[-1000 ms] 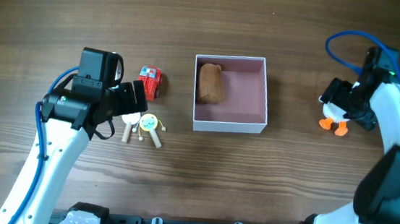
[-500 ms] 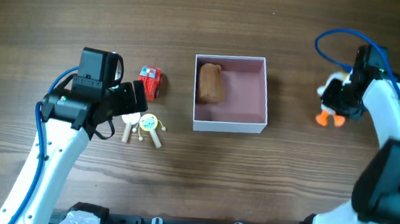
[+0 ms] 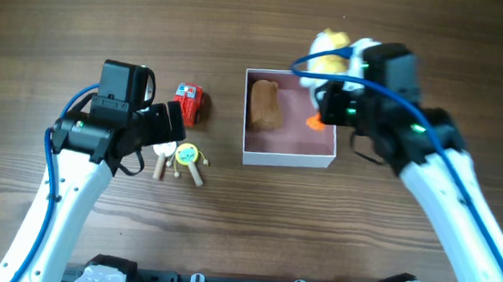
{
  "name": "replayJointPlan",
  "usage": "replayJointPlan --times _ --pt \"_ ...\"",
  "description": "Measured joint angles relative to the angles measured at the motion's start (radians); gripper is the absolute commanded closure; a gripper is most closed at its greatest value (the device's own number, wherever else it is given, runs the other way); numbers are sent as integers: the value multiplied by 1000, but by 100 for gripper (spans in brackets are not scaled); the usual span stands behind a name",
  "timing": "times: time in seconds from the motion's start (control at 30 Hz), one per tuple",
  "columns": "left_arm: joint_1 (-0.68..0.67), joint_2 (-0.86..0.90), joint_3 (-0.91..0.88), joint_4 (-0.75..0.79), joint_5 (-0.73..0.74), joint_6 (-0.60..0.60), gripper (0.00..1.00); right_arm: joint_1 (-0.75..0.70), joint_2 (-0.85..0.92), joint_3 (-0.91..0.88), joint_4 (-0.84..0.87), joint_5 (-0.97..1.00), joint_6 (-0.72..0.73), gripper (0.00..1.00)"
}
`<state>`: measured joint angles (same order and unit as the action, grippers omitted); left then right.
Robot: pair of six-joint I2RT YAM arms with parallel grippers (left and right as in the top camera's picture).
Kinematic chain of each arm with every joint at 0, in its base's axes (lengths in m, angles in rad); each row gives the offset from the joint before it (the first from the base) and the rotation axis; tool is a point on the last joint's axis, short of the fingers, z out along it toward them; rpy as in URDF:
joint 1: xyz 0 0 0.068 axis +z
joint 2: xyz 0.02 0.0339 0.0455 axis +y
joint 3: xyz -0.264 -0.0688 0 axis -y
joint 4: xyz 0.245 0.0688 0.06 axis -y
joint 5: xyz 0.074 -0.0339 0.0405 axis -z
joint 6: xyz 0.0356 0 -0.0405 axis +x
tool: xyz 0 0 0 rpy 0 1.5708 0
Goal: Pack container
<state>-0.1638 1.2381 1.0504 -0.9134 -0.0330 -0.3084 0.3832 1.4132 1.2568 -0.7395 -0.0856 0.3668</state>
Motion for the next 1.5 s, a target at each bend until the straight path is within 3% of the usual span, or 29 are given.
replayJointPlan --times 0.2,0.27,0.3,0.33,0.37,0.4,0.63,0.77,0.9,1.0,1.1,1.27,1.43,1.5 --pt "0 0 0 0 0 0 0 16 344 -31 113 45 15 92" --pt "0 0 0 -1 0 0 0 16 389 -32 136 60 14 75" --pt "0 0 0 -1 0 0 0 16 406 -32 149 68 14 73" --pt "0 0 0 -1 0 0 0 16 416 -32 155 72 14 64" --pt "0 0 0 -1 0 0 0 16 421 -32 154 76 10 49" --pt "0 0 0 -1 0 0 0 16 422 -32 154 79 -5 42" --pt "0 0 0 -1 0 0 0 22 340 -34 142 79 -56 16" --pt "0 0 0 -1 0 0 0 22 130 -33 142 89 -54 13" --pt "0 0 0 0 0 0 0 22 -63 -32 102 145 -56 3" --pt "0 0 0 0 0 0 0 0 -110 -31 42 211 -62 1" --pt "0 0 0 -1 0 0 0 -120 -108 -32 -27 222 -66 1" --pt "0 0 0 6 10 0 0 -385 -84 -32 -65 80 -37 0" --pt "0 0 0 -6 121 0 0 -557 -53 -31 -148 10 21 0" --pt "0 0 0 12 151 -1 8 -622 -46 -31 -179 0 49 0"
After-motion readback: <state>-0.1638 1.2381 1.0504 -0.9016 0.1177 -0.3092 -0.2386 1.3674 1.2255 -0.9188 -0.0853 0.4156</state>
